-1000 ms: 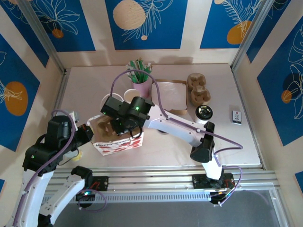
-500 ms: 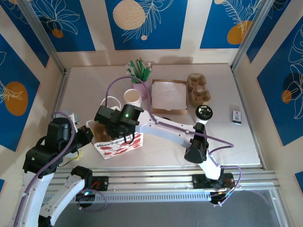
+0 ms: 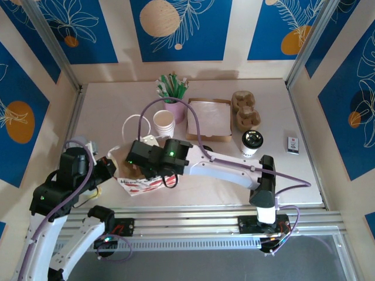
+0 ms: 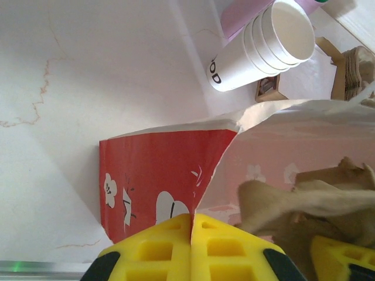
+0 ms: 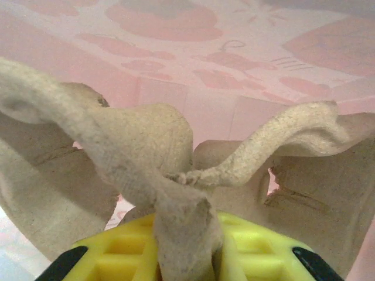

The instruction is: Pack the takeout coffee

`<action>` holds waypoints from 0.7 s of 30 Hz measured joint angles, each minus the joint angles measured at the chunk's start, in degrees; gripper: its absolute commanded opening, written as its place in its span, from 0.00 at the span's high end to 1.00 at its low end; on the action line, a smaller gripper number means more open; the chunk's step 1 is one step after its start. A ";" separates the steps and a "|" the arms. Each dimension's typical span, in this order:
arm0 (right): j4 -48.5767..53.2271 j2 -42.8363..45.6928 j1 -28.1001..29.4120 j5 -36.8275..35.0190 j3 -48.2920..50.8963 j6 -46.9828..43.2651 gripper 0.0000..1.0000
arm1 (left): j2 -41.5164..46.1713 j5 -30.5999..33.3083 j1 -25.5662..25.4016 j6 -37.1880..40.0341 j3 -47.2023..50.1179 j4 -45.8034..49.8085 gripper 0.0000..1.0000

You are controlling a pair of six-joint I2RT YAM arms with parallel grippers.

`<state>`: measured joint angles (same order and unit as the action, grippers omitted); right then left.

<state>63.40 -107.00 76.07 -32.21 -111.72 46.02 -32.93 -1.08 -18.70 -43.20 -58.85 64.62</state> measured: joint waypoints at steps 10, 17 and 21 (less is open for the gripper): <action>-1.44 -0.98 0.59 1.90 2.12 0.20 0.78 | -0.02 -0.31 0.00 -0.04 0.24 -0.74 1.00; -1.44 -4.20 0.70 2.23 1.79 0.61 0.78 | -0.02 -0.44 0.00 -0.26 0.26 -0.74 1.00; -1.27 -5.07 -0.07 2.93 1.09 0.87 0.78 | -0.02 -0.85 0.00 -0.46 0.26 -0.76 1.00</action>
<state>62.13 -112.07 76.01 -29.28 -110.63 46.89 -32.95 -1.93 -18.70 -43.66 -58.59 63.86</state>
